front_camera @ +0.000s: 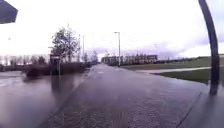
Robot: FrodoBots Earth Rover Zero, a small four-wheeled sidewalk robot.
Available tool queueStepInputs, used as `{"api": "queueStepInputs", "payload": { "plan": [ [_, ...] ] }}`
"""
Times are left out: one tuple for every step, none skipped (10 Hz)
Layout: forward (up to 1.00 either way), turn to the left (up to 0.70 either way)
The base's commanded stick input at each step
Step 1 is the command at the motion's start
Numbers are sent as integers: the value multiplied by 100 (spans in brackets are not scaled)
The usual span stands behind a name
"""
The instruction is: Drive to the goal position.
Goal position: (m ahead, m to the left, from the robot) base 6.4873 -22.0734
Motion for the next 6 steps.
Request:
{"api": "queueStepInputs", "payload": {
  "plan": [
    [70, 0],
    [70, 0],
    [70, 0],
    [70, 0],
    [70, 0],
    [70, 0]
  ]
}}
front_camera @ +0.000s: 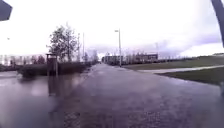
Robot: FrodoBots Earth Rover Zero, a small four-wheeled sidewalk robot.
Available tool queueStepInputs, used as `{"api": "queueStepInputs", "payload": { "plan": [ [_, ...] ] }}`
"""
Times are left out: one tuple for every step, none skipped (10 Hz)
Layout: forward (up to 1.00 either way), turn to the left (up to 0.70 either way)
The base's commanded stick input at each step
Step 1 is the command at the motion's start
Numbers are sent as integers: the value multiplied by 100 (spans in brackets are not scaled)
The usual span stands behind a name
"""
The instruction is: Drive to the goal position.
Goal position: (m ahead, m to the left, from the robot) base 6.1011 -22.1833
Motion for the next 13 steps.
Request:
{"api": "queueStepInputs", "payload": {
  "plan": [
    [70, 0],
    [70, 0],
    [70, 0],
    [70, 0],
    [70, 0],
    [70, 0],
    [70, 0],
    [70, 0],
    [70, 0],
    [70, 0],
    [70, 0],
    [70, 0],
    [70, 0]
  ]
}}
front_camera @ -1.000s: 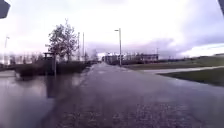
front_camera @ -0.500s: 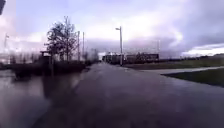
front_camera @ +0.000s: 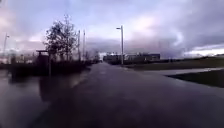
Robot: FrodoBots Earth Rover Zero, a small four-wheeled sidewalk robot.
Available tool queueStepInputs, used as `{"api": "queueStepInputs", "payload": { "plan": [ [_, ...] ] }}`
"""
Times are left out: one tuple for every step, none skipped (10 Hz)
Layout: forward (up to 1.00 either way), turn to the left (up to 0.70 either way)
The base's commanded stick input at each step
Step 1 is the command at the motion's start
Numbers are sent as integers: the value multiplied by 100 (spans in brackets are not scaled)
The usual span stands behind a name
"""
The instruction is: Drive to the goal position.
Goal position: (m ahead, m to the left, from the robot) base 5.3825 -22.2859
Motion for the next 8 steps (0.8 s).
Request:
{"api": "queueStepInputs", "payload": {
  "plan": [
    [70, 0],
    [70, 0],
    [70, 0],
    [70, 0],
    [70, 0],
    [70, 0],
    [70, 0],
    [70, 0]
  ]
}}
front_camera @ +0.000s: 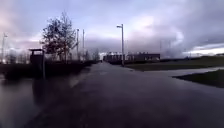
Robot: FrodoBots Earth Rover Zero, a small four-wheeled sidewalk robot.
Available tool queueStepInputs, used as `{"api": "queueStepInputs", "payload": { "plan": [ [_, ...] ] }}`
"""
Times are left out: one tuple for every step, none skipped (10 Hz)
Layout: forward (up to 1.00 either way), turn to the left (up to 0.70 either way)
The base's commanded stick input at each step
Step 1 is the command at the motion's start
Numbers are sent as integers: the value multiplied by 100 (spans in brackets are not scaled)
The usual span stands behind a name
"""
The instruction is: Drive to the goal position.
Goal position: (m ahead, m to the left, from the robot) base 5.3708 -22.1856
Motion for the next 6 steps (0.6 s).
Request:
{"api": "queueStepInputs", "payload": {
  "plan": [
    [70, 0],
    [70, 0],
    [70, 0],
    [70, 0],
    [70, 0],
    [70, -13]
  ]
}}
